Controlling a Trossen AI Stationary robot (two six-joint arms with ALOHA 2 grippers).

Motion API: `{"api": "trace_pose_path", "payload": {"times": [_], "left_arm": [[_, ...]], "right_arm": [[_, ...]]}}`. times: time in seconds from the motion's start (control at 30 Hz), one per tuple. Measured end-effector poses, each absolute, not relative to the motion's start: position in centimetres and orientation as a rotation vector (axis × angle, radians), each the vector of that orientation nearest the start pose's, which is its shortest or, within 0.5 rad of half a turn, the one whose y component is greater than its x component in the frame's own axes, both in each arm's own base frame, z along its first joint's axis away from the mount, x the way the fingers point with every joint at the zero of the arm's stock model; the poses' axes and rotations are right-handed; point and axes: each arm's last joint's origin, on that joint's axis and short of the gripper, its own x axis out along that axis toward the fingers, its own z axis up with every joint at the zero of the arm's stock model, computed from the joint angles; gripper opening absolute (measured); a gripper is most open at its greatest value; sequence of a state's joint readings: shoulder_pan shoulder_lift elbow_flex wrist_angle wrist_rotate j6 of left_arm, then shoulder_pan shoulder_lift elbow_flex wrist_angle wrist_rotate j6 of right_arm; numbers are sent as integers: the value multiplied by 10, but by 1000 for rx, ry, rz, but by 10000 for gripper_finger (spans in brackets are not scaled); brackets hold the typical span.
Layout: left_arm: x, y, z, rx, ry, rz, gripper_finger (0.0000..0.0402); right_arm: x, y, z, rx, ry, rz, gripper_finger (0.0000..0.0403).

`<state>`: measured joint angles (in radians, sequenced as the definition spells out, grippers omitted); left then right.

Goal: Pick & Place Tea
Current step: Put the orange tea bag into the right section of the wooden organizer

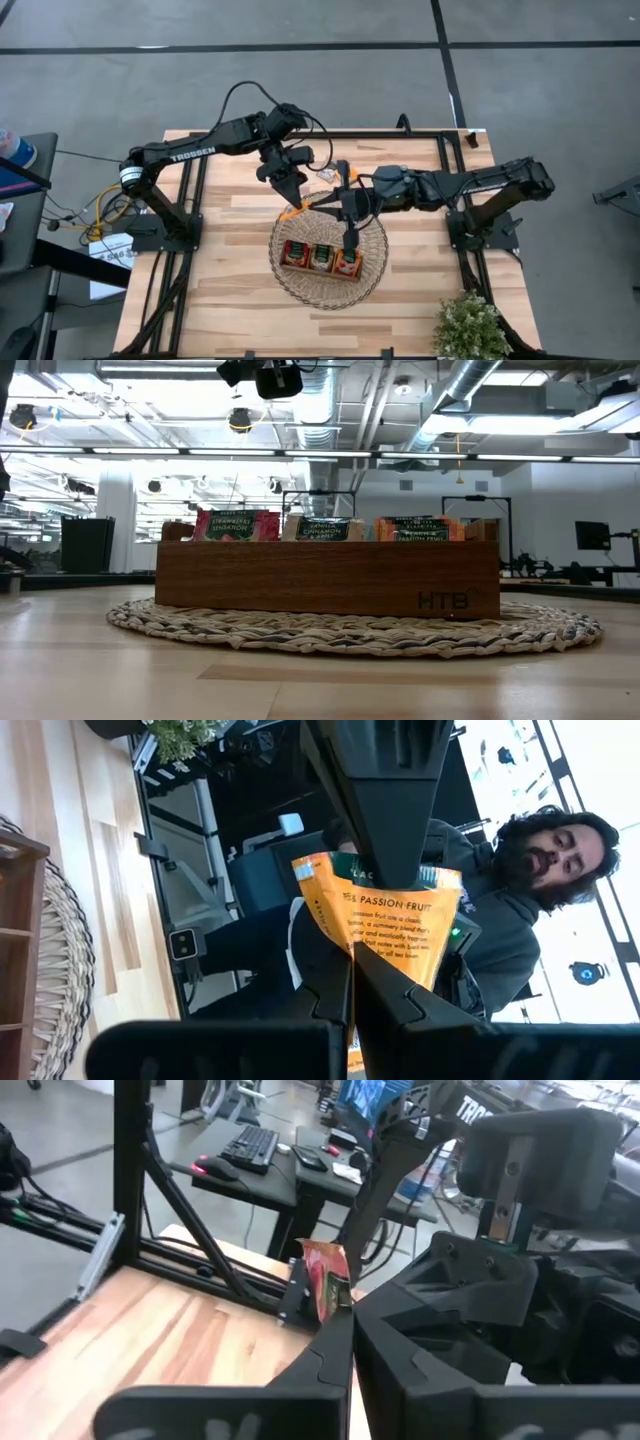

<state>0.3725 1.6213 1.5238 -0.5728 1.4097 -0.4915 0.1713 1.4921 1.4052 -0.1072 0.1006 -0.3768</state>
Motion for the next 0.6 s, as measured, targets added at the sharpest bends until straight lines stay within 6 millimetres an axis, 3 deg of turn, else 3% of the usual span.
{"api": "trace_pose_path", "payload": {"times": [0.3, 0.6], "left_arm": [[328, 99, 357, -964, 684, -815, 0], [328, 106, 359, -931, 648, -766, 27]], "right_arm": [[339, 53, 388, -336, 184, 117, 0], [333, 53, 410, -275, 198, 113, 0]]}}
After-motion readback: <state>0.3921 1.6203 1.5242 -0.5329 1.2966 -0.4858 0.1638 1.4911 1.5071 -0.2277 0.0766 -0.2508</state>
